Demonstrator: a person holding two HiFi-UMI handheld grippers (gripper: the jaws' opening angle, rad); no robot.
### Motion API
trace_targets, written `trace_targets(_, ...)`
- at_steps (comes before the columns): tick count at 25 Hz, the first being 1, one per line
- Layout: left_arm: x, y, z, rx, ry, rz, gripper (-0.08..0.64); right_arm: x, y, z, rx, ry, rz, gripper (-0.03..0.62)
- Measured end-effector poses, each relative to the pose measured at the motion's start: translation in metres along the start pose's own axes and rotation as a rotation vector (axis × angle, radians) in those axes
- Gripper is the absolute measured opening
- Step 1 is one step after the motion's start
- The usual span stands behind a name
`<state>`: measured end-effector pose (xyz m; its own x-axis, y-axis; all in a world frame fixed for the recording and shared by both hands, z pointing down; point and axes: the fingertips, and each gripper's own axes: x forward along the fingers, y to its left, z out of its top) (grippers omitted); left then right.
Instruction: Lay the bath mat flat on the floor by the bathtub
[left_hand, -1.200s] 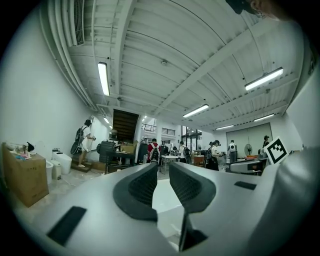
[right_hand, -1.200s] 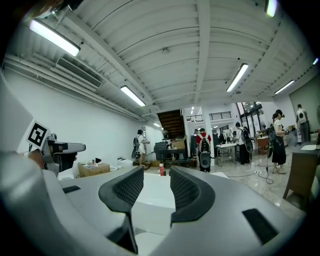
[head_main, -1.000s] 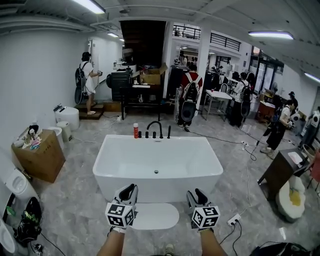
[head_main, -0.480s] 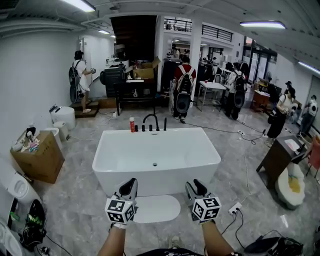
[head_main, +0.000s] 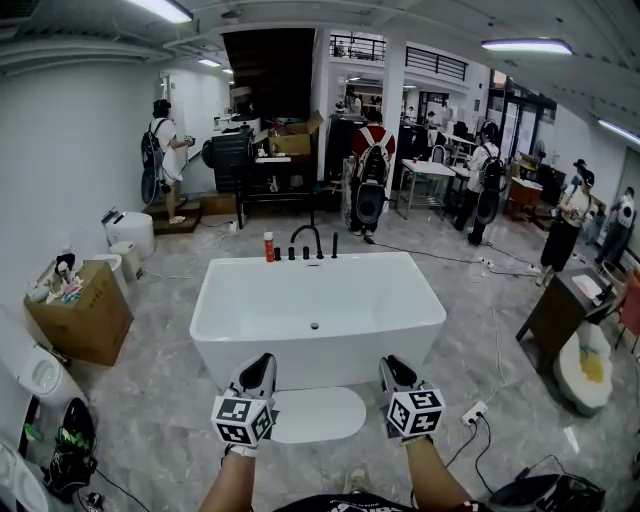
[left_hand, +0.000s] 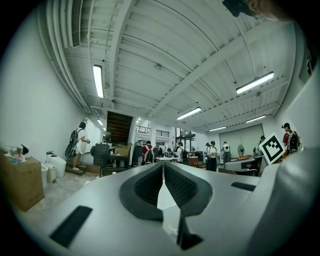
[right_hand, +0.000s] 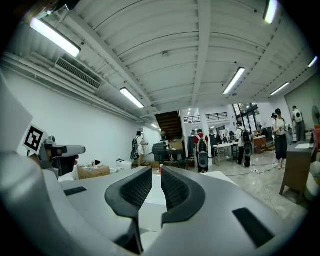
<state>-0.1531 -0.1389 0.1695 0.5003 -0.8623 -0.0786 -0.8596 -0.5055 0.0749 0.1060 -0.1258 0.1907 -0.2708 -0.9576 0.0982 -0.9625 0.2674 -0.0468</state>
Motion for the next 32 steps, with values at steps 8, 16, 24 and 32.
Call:
trace_targets(8, -0.003, 0.001, 0.003, -0.013, -0.025, -0.007, 0.028, -0.005, 0.006, 0.010, -0.007, -0.038, -0.010, 0.054)
trace_targets(16, 0.005, -0.009, 0.004, -0.001, -0.027, -0.031, 0.028, -0.008, 0.001, 0.016, -0.011, -0.051, -0.022, 0.046)
trace_targets(24, 0.004, -0.001, 0.005, 0.015, -0.024, -0.008, 0.028, -0.003, 0.000, 0.018, -0.015, -0.053, -0.026, 0.026)
trace_targets(32, 0.001, 0.004, 0.006, 0.004, -0.031, -0.005, 0.028, -0.002, 0.006, 0.024, -0.026, -0.072, -0.026, 0.026)
